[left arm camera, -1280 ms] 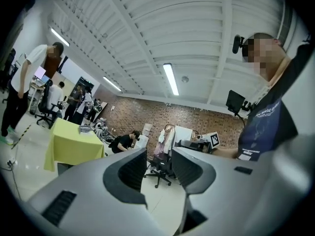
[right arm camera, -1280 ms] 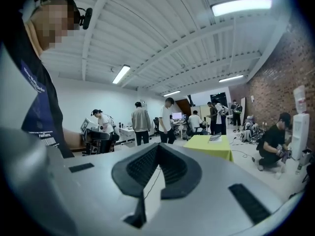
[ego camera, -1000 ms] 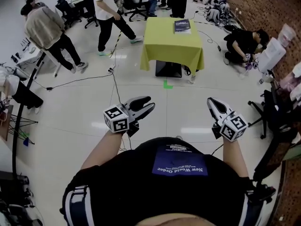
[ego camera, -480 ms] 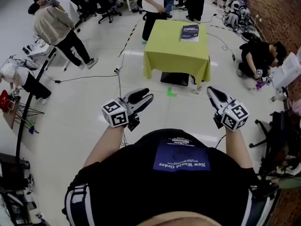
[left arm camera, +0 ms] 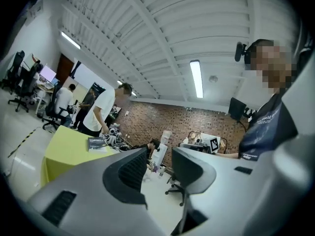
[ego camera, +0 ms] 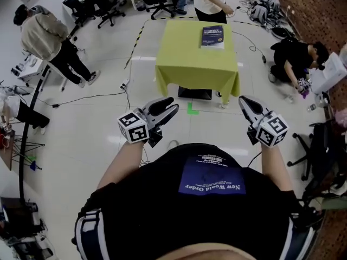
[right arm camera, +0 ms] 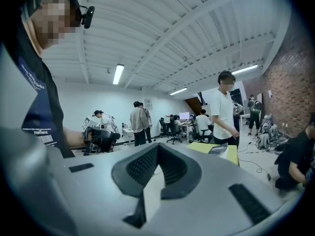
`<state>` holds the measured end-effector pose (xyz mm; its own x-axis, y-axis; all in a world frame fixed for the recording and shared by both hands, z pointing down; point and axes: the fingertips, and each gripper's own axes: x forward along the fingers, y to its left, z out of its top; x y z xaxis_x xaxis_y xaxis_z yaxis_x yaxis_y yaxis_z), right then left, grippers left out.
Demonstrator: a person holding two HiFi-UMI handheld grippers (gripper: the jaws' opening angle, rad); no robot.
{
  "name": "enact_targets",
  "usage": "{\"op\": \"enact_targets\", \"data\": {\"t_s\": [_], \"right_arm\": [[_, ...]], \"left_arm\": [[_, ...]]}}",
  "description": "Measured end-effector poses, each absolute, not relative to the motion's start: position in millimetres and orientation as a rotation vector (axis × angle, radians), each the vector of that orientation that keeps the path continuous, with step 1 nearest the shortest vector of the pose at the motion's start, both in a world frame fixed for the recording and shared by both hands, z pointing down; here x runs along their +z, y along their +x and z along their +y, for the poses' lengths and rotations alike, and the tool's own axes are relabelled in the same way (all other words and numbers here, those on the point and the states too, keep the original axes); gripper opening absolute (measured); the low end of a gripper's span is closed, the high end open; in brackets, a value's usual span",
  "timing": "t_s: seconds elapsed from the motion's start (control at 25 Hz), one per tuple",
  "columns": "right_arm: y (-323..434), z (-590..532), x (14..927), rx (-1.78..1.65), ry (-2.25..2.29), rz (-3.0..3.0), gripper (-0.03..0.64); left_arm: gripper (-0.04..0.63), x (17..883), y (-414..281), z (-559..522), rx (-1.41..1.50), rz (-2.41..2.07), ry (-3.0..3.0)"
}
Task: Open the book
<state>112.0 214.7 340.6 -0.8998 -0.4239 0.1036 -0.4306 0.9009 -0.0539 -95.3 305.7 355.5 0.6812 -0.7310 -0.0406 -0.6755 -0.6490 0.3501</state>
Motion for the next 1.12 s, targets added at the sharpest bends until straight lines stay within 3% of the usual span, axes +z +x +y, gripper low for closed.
{"op": "enact_targets", "data": {"t_s": [0.52, 1.12], "right_arm": [[7, 80, 321, 0.178, 0.962, -2.905, -0.014], [7, -122, 338, 0.186, 0.743, -2.953, -0.014]], "left_arm": [[0.143, 347, -215, 126, -0.147, -0.855, 2.693], [0.157, 355, -185, -55, -0.09, -0.965, 2.649]]}}
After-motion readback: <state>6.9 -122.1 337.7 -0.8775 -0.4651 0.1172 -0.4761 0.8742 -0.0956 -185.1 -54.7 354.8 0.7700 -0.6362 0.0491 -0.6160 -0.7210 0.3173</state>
